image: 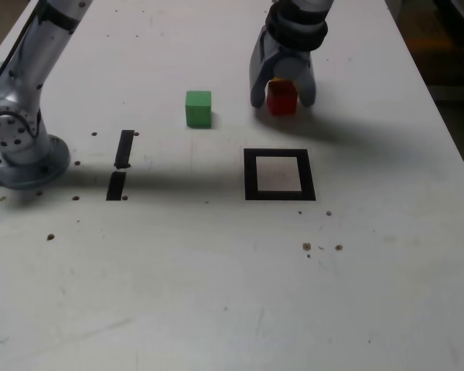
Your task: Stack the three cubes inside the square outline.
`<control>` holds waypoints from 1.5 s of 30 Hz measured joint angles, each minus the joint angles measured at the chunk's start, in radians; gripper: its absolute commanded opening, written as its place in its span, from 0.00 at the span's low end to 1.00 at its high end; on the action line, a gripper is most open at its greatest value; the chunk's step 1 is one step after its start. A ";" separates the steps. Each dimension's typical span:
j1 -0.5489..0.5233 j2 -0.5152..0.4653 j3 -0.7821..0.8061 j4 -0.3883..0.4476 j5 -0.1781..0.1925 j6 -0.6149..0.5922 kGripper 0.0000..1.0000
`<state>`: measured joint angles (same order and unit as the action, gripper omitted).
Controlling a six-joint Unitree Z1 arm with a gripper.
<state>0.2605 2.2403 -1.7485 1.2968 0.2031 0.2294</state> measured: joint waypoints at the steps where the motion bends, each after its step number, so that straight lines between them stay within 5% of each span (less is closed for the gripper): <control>1: 0.000 0.000 0.000 0.000 0.000 0.000 0.27; 10: -0.001 -0.011 -0.003 0.021 -0.012 0.004 0.19; 15: -0.044 -0.068 -0.036 0.114 -0.024 -0.026 0.19; 23: -0.235 -0.185 -0.034 0.178 -0.108 -0.160 0.19; 30: -0.329 -0.185 0.055 0.117 -0.161 -0.251 0.19; 45: -0.341 -0.151 0.175 -0.035 -0.161 -0.267 0.19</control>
<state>-0.0805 2.0890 -1.5738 1.2613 0.0424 -0.0379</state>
